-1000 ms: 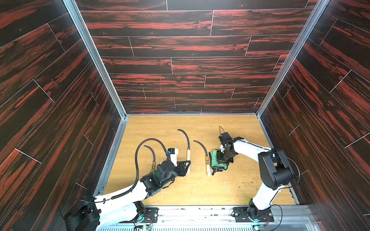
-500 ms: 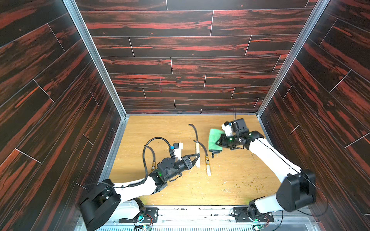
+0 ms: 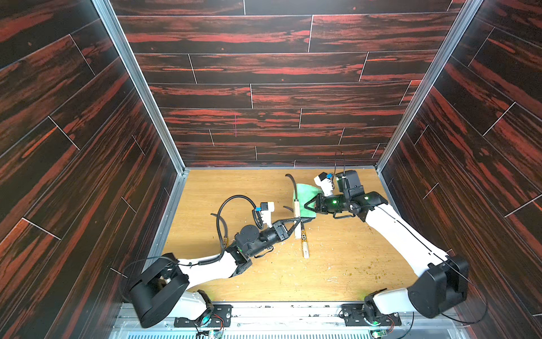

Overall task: Wipe small sickles with rags
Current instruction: Wipe the small sickle.

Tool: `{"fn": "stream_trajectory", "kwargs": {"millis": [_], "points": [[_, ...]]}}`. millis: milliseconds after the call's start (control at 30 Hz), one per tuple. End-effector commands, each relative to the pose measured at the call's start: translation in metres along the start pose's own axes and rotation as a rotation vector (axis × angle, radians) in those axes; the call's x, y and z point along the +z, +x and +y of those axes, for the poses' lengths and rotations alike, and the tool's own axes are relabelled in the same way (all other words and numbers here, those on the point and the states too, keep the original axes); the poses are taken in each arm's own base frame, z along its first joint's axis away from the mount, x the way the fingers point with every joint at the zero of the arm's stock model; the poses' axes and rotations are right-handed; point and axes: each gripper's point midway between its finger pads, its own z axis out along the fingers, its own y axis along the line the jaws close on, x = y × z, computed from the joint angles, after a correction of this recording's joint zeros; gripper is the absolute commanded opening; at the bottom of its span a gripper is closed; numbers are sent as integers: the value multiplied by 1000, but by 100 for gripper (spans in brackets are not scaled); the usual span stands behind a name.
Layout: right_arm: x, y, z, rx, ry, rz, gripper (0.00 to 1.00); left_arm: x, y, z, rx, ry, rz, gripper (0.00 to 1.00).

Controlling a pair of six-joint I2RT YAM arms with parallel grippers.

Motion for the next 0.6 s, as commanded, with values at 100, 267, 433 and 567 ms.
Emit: {"fn": "stream_trajectory", "kwargs": {"millis": [100, 267, 433, 567], "points": [[-25, -5, 40, -94, -63, -60, 3, 13, -11, -15, 12, 58, -6, 1], [-16, 7, 52, -110, -83, -22, 3, 19, -15, -17, 18, 64, -9, 1], [-5, 20, 57, -108, -102, 11, 3, 22, -21, -25, 36, 79, -18, 1], [-4, 30, 59, -107, -100, 25, 3, 22, -26, -23, 38, 76, -24, 1]]}}
